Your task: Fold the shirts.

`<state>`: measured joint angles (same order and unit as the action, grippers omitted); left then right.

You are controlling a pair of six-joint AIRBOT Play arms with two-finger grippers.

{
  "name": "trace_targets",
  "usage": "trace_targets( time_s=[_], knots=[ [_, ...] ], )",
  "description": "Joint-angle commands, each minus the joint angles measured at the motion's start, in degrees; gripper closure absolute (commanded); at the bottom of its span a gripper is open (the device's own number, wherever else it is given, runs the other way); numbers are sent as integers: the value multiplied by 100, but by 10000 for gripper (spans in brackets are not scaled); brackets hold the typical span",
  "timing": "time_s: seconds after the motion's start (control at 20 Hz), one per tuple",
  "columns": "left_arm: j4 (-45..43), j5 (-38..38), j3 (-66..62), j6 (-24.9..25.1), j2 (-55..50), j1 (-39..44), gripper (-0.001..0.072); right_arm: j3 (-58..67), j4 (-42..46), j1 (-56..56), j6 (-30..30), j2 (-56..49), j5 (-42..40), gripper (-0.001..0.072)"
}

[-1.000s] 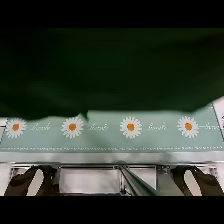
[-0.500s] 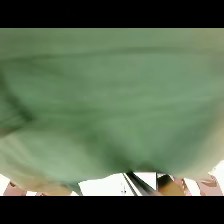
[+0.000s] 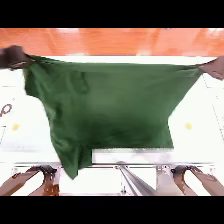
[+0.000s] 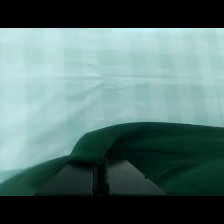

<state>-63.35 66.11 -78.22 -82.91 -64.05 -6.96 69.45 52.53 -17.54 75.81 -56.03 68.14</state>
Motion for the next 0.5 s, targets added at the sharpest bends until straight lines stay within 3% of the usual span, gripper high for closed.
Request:
trace_targets(
  time_s=[0.0,0.15,0.45],
  knots=[
    [420,-1217,-24,103,-1567,28,682,-162,-798,4,-509,-1639,-1056,692],
    [894,-1661,-470,101,-2638,66,683,240,-1659,35,-693,-2944,-1458,692],
    [935,-1707,-879,-17,-3722,267,683,1338,-1672,468,-575,-4483,-1547,692]
  ],
)
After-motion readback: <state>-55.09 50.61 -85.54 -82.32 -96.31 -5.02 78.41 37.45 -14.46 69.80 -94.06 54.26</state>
